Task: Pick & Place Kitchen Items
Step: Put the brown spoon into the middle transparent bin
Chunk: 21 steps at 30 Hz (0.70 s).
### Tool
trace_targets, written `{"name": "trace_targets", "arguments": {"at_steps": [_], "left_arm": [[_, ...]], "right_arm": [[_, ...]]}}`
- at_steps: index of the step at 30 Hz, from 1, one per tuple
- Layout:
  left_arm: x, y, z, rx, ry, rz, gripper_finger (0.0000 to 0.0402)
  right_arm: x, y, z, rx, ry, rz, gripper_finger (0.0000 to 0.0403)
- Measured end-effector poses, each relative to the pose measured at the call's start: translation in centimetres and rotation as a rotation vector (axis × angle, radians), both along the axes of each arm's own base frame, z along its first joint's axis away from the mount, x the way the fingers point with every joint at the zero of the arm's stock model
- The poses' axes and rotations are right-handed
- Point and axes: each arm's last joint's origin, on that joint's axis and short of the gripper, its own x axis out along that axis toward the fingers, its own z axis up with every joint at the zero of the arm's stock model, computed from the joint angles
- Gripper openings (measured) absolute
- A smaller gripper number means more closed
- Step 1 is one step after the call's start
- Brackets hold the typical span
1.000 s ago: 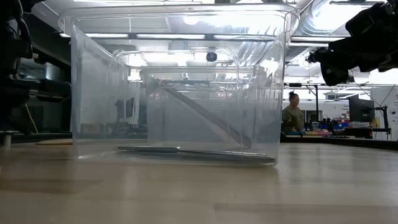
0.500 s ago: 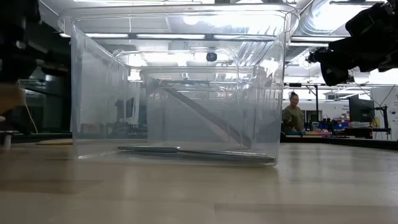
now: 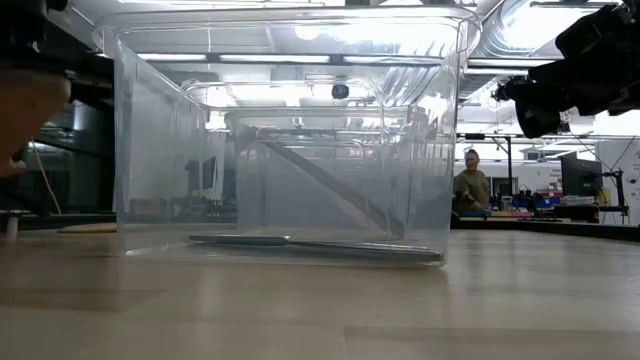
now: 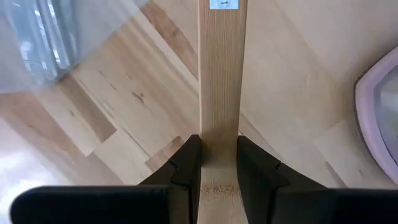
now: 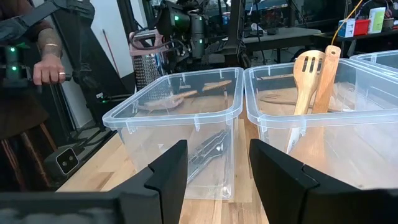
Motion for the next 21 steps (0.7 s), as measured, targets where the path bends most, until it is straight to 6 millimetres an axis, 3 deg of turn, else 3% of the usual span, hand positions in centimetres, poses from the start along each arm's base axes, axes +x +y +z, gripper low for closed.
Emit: {"name": "trace_targets", "arguments": {"at_steps": [21], "left_arm": [[-2.5, 1.9, 4.5, -0.117, -0.223, 0.118, 0.0072]], "right_arm": [[0.0, 0.0, 0.0, 0.000, 0.001, 0.000, 0.0165]]}}
